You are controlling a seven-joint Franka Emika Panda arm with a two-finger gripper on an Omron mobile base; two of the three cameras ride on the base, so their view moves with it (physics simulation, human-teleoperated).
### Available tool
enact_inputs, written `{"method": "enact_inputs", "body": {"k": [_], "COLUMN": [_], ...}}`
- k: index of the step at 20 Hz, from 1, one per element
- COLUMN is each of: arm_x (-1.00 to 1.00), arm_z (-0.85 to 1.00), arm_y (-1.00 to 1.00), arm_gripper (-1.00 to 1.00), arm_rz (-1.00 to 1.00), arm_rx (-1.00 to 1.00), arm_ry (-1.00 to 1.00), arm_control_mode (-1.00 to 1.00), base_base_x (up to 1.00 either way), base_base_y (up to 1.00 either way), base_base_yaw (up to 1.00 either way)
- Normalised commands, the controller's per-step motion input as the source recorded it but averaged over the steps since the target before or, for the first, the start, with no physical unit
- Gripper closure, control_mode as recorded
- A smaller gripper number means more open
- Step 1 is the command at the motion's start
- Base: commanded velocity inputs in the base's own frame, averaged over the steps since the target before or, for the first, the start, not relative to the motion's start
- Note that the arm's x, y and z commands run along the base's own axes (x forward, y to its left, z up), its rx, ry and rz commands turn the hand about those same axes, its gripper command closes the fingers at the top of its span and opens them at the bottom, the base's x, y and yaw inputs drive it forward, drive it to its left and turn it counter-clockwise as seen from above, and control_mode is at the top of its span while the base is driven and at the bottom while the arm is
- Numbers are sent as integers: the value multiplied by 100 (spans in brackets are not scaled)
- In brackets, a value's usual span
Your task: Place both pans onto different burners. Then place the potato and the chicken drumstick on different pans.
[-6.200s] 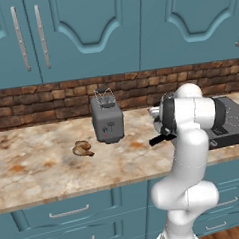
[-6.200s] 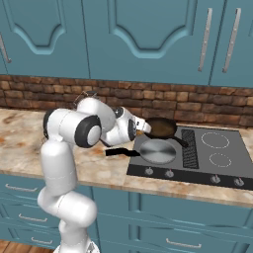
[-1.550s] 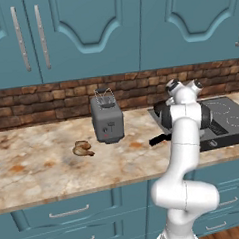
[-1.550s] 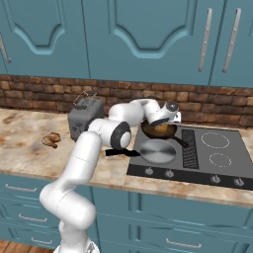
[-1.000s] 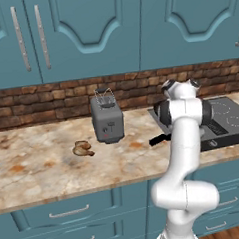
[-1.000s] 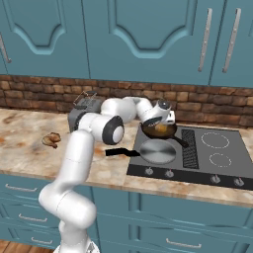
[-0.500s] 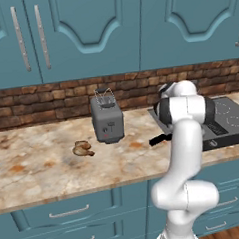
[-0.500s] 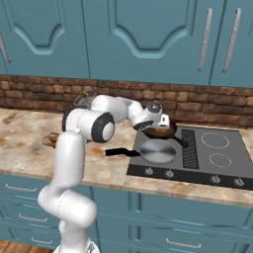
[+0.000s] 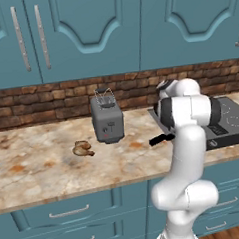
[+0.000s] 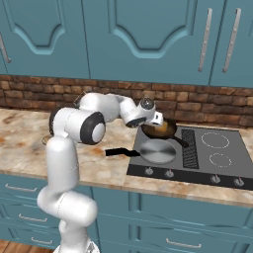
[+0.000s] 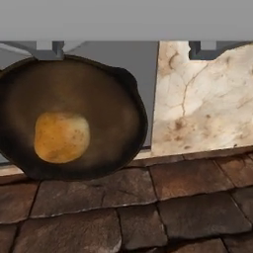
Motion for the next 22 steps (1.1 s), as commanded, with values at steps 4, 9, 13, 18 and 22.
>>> {"method": "enact_inputs", "body": {"k": [4, 9, 13, 18, 22], "arm_x": [-27, -31, -35, -36, -28], "arm_z": [16, 0, 0, 0, 0], "arm_y": [31, 40, 45, 46, 46], "arm_gripper": [-100, -100, -100, -100, -100], "arm_rz": [0, 3, 3, 2, 5], "arm_rx": [15, 3, 0, 0, 0], "arm_ry": [0, 0, 0, 0, 0], "arm_control_mode": [-100, -100, -100, -100, -100], "base_base_x": [0, 0, 0, 0, 0], "base_base_y": [0, 0, 0, 0, 0], "base_base_yaw": [0, 0, 0, 0, 0]}}
